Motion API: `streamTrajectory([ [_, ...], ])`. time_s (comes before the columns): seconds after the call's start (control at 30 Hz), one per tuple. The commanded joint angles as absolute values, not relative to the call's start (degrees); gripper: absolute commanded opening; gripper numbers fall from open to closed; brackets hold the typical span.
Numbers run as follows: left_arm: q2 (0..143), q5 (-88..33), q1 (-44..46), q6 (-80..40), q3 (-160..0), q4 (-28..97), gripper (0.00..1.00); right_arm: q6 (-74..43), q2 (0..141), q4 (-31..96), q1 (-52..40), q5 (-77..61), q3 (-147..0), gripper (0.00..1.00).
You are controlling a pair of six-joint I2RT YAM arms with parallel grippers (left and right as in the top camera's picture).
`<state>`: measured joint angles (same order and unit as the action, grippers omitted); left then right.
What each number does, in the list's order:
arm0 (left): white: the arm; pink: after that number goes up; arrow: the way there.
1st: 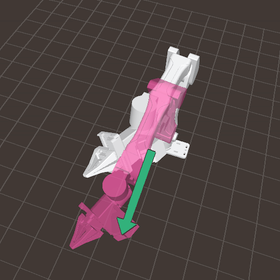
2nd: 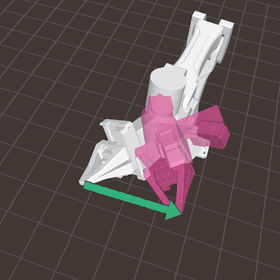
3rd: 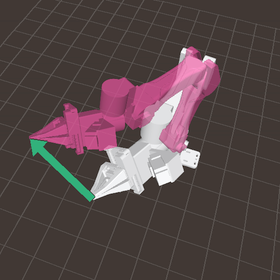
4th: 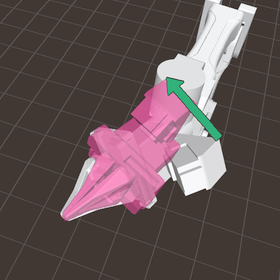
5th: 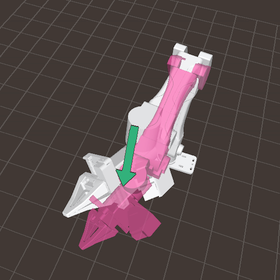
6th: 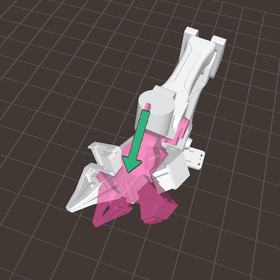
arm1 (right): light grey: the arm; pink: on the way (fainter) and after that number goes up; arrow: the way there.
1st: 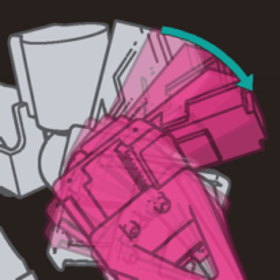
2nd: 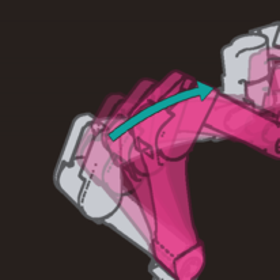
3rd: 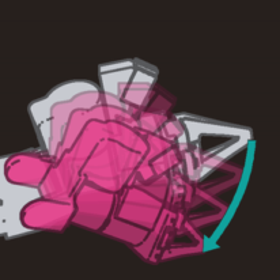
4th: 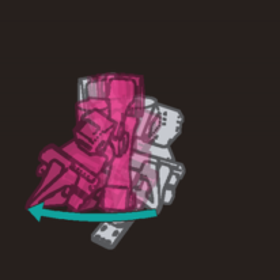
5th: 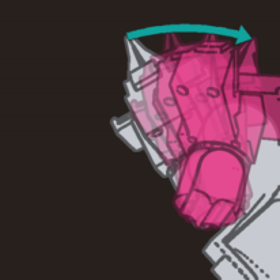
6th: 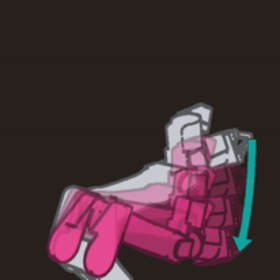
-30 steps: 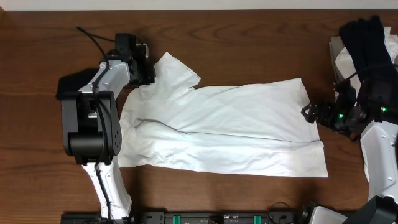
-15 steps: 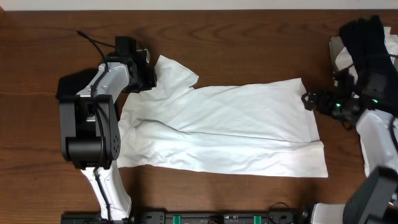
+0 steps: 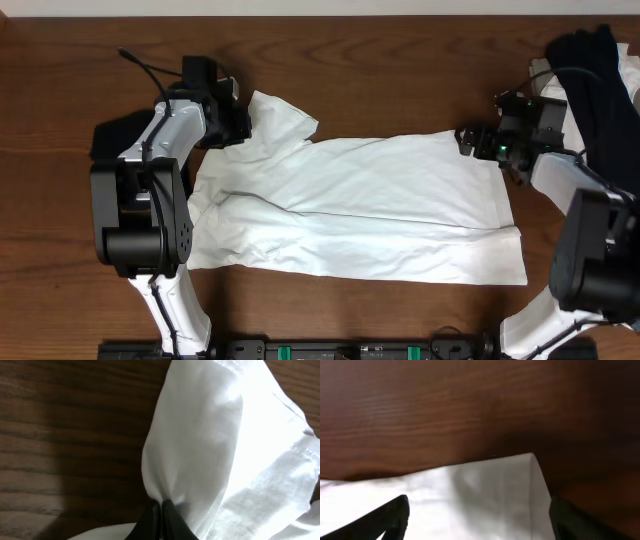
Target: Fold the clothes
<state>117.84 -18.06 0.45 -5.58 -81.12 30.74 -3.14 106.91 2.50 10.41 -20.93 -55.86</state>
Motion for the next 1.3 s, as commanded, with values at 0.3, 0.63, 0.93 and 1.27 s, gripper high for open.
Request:
streamTrajectory([
  [0.3, 116.73, -18.63, 0.62, -5.93, -80.86, 31.05, 0.06, -5.34, 110.91, -3.16, 9.67, -21.28, -56.58, 0.77],
  [0.63, 116.73, -18.63, 0.62, -5.93, -80.86, 31.05, 0.06, -5.76, 110.91, -2.33, 9.67, -21.26, -56.55, 0.66],
  [0.93, 116.73, -18.63, 0.62, -5.93, -80.86, 31.05, 0.06, -5.76, 110.91, -2.57, 9.67, -21.26, -56.55, 0.57],
  [1.27, 116.73, -18.63, 0.62, -5.93, -80.86, 31.05, 0.06, -5.76, 110.91, -2.59, 9.67, -21.23, -56.55, 0.23],
])
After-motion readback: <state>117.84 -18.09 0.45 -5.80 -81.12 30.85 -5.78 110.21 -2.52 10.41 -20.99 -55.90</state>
